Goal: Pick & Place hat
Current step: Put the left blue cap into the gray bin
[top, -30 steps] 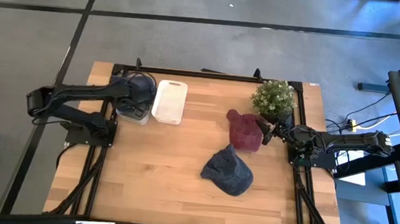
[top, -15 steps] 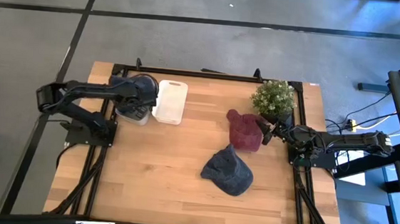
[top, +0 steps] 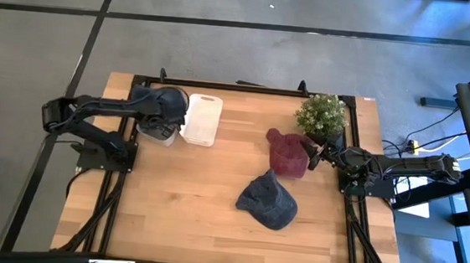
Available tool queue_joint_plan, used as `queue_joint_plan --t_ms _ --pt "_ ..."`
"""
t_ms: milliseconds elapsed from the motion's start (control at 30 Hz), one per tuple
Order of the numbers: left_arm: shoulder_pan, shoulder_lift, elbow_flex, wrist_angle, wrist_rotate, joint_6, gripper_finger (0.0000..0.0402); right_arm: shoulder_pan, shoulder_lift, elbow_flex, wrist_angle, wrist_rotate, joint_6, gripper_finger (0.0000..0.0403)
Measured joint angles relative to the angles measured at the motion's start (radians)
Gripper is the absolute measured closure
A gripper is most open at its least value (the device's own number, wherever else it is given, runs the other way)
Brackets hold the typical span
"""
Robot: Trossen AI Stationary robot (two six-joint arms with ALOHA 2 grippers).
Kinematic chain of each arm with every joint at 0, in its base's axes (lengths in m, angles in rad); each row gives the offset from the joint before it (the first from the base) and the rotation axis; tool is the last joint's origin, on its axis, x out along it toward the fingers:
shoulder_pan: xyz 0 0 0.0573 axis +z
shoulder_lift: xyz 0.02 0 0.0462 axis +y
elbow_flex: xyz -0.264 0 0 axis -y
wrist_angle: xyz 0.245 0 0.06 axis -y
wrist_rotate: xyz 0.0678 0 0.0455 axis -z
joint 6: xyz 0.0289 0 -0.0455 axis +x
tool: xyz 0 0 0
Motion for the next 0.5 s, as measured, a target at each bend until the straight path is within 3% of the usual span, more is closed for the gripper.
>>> queue_joint_plan --t_ms 500 --pt "0.002 -0.026 0.001 0.045 0.006 0.012 0.0357 0.000 0.000 0.000 0.000 0.000 0.000 0.0185"
